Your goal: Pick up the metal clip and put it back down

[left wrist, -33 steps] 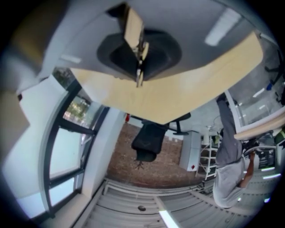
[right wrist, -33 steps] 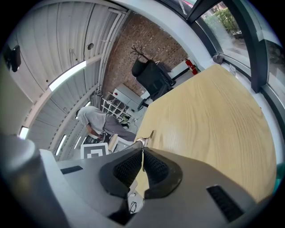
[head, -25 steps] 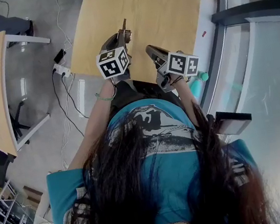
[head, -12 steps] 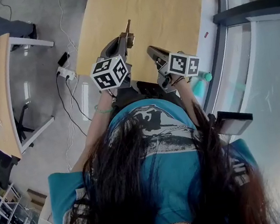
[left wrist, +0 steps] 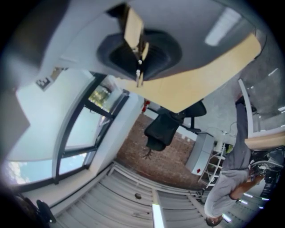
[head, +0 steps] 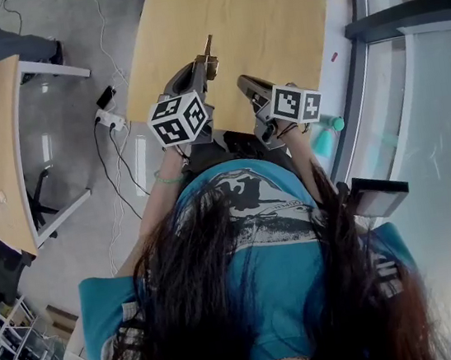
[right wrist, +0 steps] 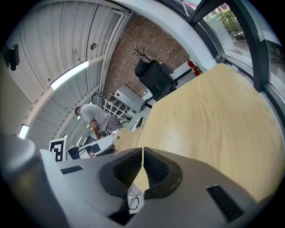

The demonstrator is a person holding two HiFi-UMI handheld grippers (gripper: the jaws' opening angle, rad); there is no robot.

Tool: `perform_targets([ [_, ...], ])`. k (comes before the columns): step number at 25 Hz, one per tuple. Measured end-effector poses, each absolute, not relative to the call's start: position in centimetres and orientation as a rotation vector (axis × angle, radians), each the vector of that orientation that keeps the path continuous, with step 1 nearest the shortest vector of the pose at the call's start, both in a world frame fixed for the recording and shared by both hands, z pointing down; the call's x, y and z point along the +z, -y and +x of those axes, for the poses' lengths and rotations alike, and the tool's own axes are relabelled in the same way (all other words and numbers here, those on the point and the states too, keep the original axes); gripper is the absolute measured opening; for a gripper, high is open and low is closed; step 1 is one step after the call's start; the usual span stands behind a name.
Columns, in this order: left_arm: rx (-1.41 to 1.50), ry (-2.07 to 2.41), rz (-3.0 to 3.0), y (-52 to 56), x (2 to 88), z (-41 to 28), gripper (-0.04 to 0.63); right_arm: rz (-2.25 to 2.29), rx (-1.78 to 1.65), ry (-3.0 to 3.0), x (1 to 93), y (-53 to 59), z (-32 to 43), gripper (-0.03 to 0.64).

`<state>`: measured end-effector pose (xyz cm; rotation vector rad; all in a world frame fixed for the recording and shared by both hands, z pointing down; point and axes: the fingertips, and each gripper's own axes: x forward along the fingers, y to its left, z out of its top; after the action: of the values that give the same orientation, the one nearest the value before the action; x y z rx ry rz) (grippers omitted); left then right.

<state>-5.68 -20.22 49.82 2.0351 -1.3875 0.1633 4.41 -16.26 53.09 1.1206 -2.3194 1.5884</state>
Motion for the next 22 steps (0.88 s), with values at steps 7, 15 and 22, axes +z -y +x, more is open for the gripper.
perform_targets([
  [7,0.263,1.405,2.086,21.3,51.3,-5.3,0.026,1.128,1.589,2.317,53.2,16.1,5.0,0.021],
  [15,0.686,1.416,2.269,26.2,56.8,-3.5,0.026,1.169,1.612,2.275,54.2,15.7,6.9,0.021],
  [22,0.948,1.371,2.353,28.5,60.4,-1.3,0.026,1.206,1.636,2.227,55.3,15.2,8.2,0.021],
])
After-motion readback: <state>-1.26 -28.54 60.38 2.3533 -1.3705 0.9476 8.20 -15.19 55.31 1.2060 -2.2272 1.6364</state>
